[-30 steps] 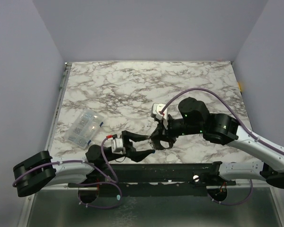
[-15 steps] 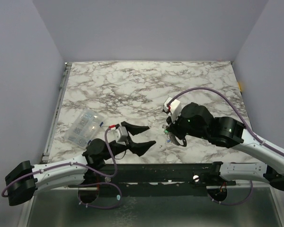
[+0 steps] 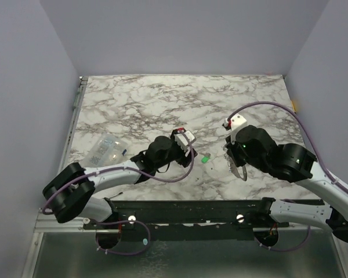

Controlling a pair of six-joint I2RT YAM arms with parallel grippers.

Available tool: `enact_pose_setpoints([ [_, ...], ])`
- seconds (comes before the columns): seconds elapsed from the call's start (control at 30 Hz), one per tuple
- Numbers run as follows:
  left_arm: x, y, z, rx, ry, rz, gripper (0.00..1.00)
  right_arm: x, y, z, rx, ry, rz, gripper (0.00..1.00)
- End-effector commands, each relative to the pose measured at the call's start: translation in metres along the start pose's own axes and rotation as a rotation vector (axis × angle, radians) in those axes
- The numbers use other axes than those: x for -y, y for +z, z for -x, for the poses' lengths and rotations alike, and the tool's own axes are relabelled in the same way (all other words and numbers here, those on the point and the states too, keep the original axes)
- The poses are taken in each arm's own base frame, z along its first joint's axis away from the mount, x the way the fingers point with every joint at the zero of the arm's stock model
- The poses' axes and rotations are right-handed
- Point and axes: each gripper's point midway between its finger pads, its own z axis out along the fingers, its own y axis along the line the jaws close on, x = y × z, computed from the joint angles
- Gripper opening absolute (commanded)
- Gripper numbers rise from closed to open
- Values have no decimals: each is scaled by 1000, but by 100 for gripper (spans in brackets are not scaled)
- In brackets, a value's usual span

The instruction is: Put the keys on the keyring

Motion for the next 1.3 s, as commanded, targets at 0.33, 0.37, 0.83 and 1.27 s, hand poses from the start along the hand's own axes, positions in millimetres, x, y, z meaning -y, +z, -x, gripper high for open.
enact_pose_setpoints([
  [0.33, -5, 79, -44, 35, 605, -582, 68, 9, -29, 0, 42, 3, 37, 1],
  [0.37, -7, 82, -50, 15, 585, -627, 66, 8, -30, 0, 42, 3, 42, 1],
  [0.83, 6, 102, -76, -145, 607, -860, 52, 5, -35, 0, 56, -7, 77, 1],
  [1.27, 17, 117, -93, -226, 655, -901, 45, 1, -37, 0, 57, -8, 105, 1],
])
